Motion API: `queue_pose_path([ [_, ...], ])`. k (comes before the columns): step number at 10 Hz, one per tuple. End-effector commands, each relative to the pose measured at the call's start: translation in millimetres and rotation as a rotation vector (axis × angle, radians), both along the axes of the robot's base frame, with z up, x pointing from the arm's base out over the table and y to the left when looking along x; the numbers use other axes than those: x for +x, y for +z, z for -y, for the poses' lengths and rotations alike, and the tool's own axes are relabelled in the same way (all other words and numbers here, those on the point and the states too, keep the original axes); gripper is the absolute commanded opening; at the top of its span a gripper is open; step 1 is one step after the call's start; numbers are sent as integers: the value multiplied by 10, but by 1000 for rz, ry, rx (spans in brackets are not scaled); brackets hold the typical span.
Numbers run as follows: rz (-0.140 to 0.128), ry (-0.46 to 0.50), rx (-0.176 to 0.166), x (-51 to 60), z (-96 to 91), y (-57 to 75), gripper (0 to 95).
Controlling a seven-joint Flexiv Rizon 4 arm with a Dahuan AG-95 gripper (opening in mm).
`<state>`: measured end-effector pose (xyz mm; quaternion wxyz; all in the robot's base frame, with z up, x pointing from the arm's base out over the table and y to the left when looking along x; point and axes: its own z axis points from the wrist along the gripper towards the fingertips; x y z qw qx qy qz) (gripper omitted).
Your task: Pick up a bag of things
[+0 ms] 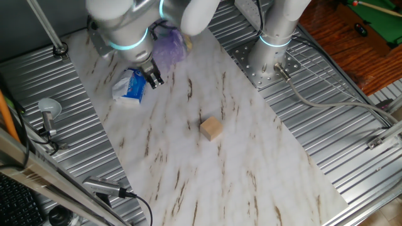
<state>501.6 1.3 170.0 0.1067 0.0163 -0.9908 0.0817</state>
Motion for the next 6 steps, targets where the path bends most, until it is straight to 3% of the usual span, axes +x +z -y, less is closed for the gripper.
queue_pose_path([
  [1, -36, 83, -95, -15, 9, 6, 0],
  [6, -34, 81, -108, -15, 9, 6, 0],
])
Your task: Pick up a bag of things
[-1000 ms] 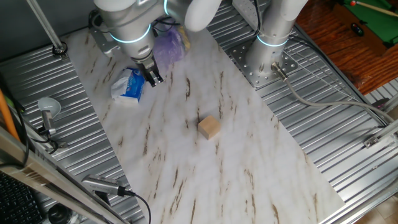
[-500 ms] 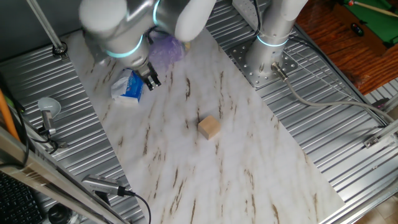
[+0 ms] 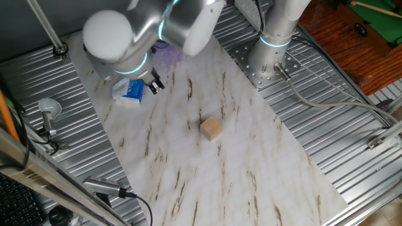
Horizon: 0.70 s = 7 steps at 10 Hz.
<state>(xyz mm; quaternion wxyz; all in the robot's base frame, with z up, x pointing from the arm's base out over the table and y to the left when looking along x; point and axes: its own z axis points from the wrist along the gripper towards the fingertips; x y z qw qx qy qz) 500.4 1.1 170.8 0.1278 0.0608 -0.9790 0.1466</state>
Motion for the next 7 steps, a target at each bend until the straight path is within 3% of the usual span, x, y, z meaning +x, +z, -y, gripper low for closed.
queue_pose_path([
  [1, 10, -19, 1, -3, 7, -2, 0],
  [4, -6, -14, -7, -3, 7, -2, 0],
  [5, -36, -18, -3, -4, 8, -2, 380],
  [6, -34, -12, -3, -7, 17, -2, 570],
  [7, -33, -9, -2, -8, 23, -4, 570],
])
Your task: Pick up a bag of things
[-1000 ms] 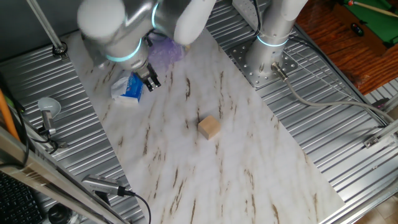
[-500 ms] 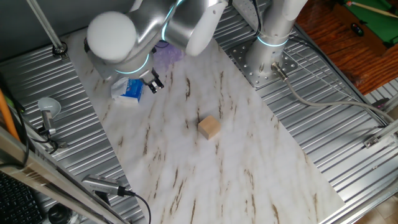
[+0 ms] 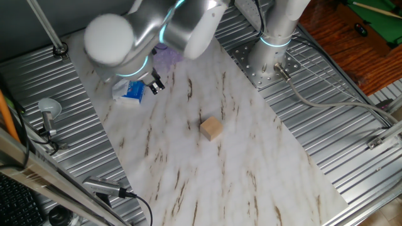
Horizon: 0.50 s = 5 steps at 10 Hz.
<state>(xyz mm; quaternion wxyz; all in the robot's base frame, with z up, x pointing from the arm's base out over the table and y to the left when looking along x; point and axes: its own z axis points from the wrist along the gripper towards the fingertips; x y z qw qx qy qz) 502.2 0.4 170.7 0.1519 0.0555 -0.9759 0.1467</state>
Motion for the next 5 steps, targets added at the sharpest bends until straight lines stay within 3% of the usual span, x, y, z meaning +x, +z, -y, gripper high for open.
queue_pose_path([
  [1, 6, 23, -8, -33, 47, -13, 570],
  [2, -6, 52, -42, -52, 119, -35, 570],
  [3, -12, 63, -60, -74, 196, -64, 760],
  [5, -28, 99, -70, -168, 444, -154, 760],
])
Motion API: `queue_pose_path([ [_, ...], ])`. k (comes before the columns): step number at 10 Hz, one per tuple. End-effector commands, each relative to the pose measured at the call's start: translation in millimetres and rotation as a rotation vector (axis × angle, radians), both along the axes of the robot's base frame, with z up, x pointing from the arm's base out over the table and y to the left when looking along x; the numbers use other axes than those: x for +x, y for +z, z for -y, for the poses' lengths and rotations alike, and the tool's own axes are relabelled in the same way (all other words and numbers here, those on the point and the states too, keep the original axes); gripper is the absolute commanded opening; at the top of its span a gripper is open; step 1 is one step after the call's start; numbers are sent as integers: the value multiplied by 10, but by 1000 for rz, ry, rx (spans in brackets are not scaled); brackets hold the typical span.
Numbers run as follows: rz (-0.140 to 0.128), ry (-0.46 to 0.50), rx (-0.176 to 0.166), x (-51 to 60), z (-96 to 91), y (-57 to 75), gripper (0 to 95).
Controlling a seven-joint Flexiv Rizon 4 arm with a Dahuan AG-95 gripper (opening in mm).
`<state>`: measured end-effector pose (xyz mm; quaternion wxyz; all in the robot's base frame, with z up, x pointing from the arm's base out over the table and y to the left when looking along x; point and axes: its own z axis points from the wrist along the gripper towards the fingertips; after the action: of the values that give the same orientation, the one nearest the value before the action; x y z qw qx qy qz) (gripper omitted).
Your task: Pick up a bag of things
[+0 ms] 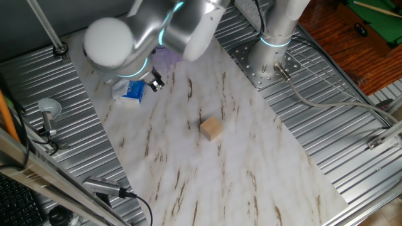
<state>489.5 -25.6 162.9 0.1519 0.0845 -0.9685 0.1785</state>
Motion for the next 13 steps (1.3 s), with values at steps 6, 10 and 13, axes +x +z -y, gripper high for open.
queue_pose_path([
  [6, -141, 217, -61, -594, 916, -362, 760],
  [10, -213, 317, -63, -938, 1281, -357, 760],
  [13, -233, 361, -57, -1162, 1482, -337, 760],
])
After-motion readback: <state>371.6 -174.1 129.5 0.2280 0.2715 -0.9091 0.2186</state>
